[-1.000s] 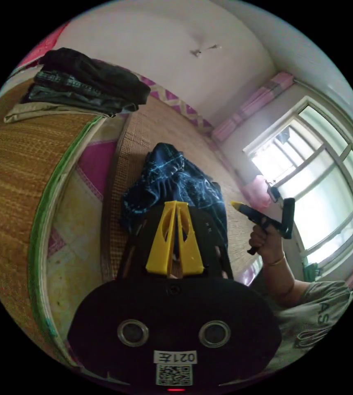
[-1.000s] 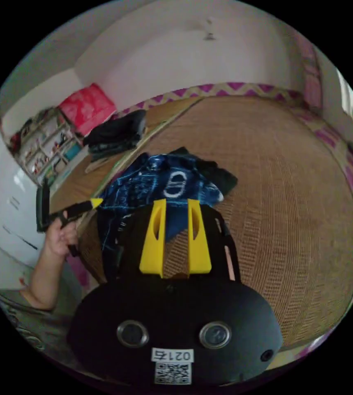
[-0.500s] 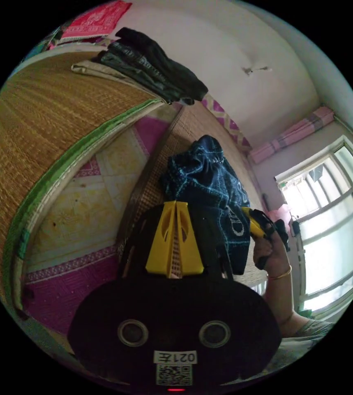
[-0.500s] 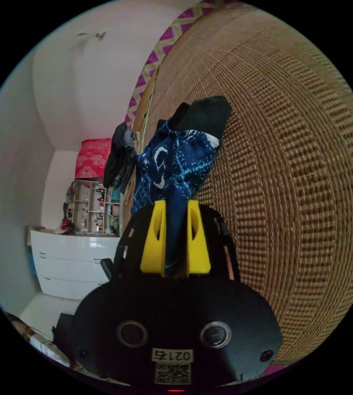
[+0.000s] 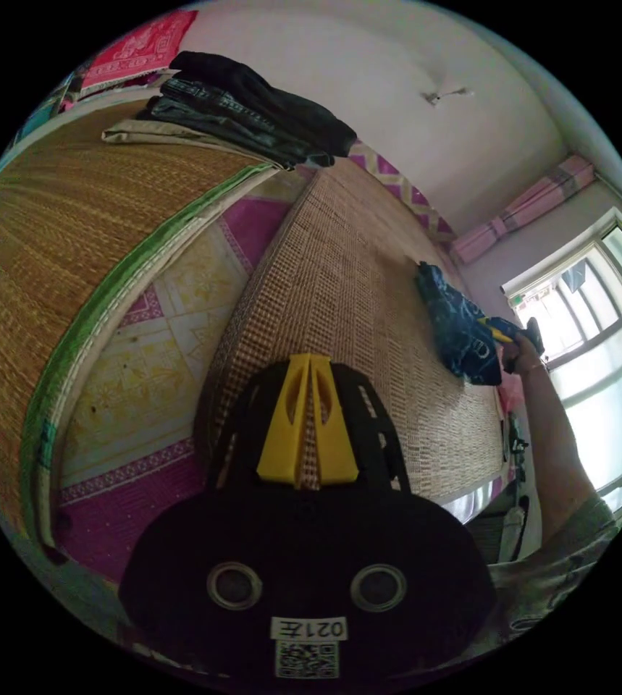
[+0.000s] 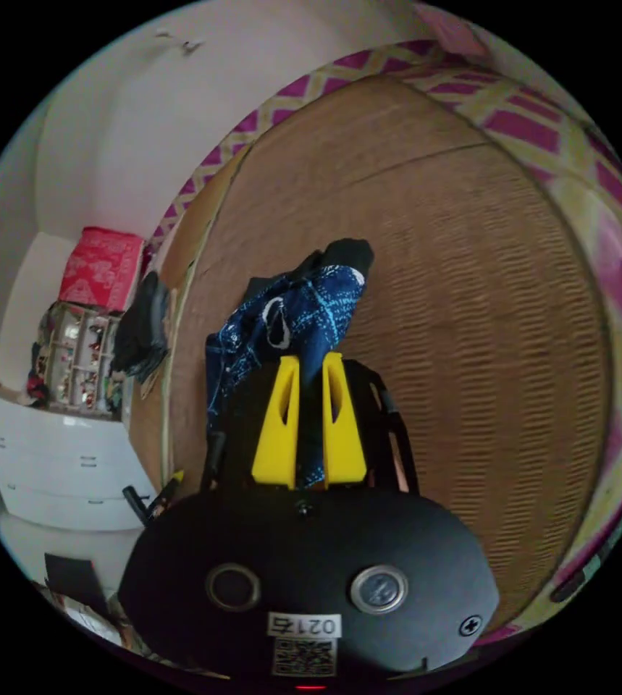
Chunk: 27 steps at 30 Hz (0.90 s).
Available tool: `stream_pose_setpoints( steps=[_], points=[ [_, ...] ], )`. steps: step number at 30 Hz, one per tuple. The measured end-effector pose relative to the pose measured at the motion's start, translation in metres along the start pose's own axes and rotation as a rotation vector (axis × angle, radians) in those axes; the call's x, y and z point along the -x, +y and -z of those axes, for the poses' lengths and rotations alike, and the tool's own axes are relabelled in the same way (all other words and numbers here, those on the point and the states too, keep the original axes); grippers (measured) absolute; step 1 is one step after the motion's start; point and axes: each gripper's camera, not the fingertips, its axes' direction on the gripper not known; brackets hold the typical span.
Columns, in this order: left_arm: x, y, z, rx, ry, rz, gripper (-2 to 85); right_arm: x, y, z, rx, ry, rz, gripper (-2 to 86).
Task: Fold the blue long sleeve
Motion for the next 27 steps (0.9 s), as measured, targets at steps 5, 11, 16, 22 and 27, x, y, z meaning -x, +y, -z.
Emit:
stream_pose_setpoints(
  steps=[5,11,16,22,27],
  points=[
    [-0.018,0.006,-0.011,0.004,-0.056,-0.028,-1.0,-0.055,-0.046,0.059,-0.090,0.176,-0.051,5.5],
    [-0.036,0.016,-0.027,0.006,-0.089,-0.048,-1.0,-0.089,-0.059,0.077,-0.211,0.337,-0.082,7.3],
    [-0.051,0.026,-0.042,0.008,-0.095,-0.055,-0.9,-0.078,-0.016,0.061,-0.311,0.507,-0.093,11.0],
    [-0.072,0.041,-0.059,-0.003,-0.106,-0.081,0.5,0.014,0.104,0.033,-0.312,0.376,0.222,12.7],
    [-0.120,0.063,-0.066,-0.080,-0.127,-0.269,10.0,0.092,0.237,-0.028,-0.228,0.358,0.409,15.3]
  ],
)
